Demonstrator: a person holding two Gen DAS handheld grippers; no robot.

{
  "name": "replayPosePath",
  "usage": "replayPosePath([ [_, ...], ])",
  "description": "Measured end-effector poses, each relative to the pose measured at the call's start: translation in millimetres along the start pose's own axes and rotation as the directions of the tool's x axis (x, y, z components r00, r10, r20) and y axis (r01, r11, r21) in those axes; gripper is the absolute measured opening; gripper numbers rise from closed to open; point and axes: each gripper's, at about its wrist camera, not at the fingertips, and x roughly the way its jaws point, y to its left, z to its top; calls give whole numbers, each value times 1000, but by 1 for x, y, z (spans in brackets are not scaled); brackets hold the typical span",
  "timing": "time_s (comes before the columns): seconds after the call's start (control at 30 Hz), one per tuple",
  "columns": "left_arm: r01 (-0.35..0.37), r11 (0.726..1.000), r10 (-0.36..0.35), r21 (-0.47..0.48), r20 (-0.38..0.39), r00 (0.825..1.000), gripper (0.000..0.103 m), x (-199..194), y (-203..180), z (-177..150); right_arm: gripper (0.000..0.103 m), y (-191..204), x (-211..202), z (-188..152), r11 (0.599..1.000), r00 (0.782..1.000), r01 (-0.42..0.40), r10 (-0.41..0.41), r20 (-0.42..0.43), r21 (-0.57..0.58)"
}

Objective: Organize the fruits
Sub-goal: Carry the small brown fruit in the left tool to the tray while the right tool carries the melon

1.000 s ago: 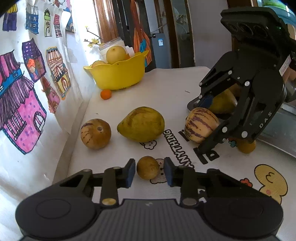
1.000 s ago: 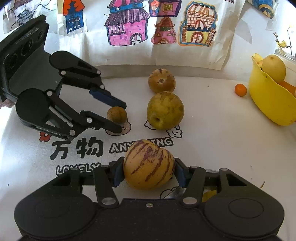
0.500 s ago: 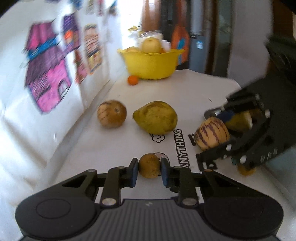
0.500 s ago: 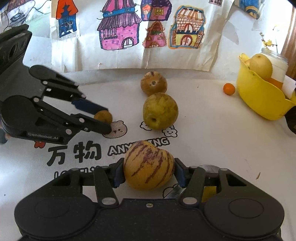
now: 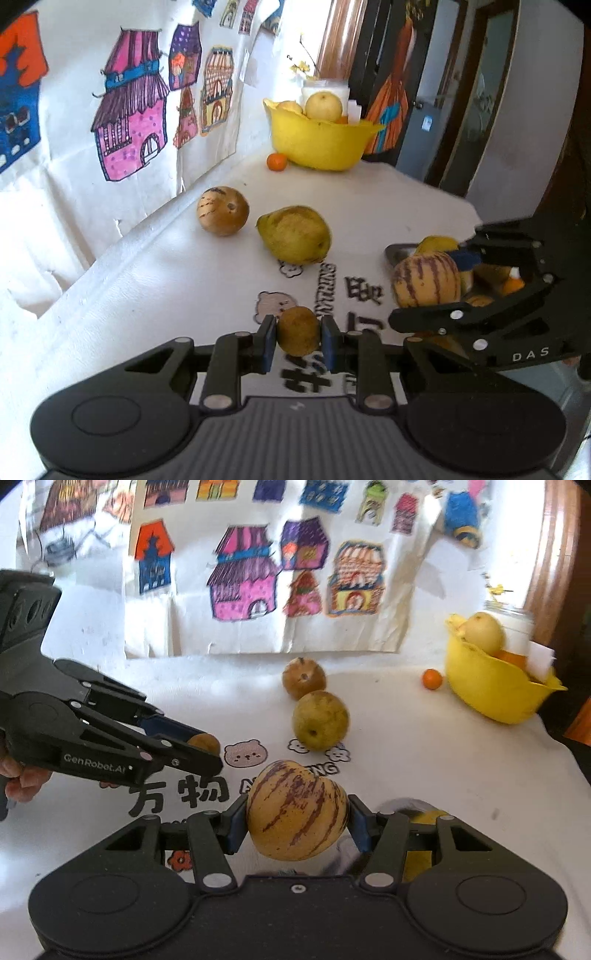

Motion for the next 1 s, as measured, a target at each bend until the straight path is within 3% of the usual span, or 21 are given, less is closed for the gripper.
replayPosePath([
  [0.3,76,997,-76,-13,36,996,28,-16,-44,1,56,-33,-77,-22,987,989,108,-119,91,120],
  [0.6,192,981,-191,-27,31,981,28,-21,-102,-20,56,-54,-124,-77,951,972,200,-224,78,237],
  [1.0,152,987,-154,59,36,987,28,-9,-148,-43,56,-57,-128,-130,927,967,241,-256,13,288],
])
